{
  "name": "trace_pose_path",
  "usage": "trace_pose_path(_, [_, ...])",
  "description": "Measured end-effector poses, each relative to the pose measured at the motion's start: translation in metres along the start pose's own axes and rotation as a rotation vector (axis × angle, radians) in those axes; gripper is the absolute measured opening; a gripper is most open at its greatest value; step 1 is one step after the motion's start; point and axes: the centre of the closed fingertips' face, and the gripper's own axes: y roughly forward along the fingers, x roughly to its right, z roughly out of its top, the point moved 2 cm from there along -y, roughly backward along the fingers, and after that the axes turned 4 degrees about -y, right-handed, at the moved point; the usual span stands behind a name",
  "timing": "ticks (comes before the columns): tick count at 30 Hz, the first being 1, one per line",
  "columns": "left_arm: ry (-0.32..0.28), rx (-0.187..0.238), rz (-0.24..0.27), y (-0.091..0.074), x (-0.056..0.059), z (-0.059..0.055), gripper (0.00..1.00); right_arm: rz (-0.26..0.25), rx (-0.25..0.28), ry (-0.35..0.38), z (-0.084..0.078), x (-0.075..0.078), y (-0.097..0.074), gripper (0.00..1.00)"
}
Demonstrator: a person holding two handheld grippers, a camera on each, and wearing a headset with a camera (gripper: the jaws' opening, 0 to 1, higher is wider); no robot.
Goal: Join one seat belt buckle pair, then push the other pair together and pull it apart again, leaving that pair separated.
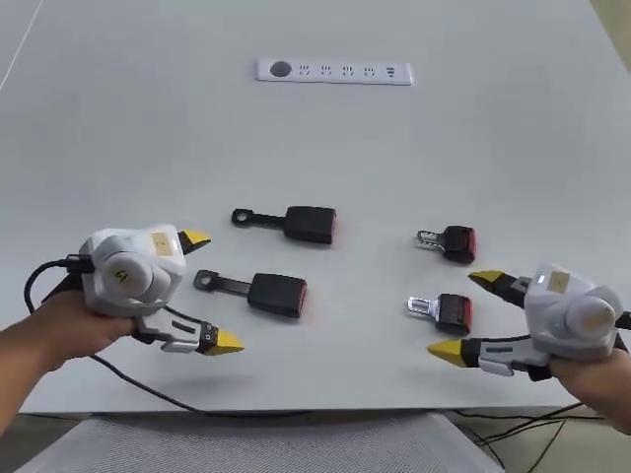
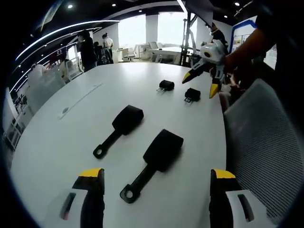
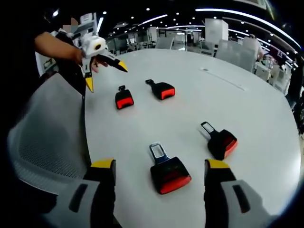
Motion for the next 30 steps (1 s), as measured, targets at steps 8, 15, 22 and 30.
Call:
trace_pose_path(8, [0.063, -0.036, -0.045, 0.019, -0.001, 0.004, 0.89, 0.029, -0.031, -0.006, -0.008, 0.009, 0.003, 0.72])
trace_pose_path(15, [0.123, -0.080, -0.106, 0.041, 0.000, 0.005, 0.85, 0.055, -0.060, -0.014, -0.015, 0.012, 0.007, 0.70])
trace_pose_path(22, [0.152, -0.087, -0.140, 0.061, -0.003, 0.005, 0.76, 0.095, -0.089, -0.024, -0.022, 0.013, 0.013, 0.65])
trace_pose_path(30, [0.219, -0.129, -0.157, 0.074, -0.008, -0.003, 0.69, 0.120, -0.088, -0.032, -0.025, 0.013, 0.012, 0.55])
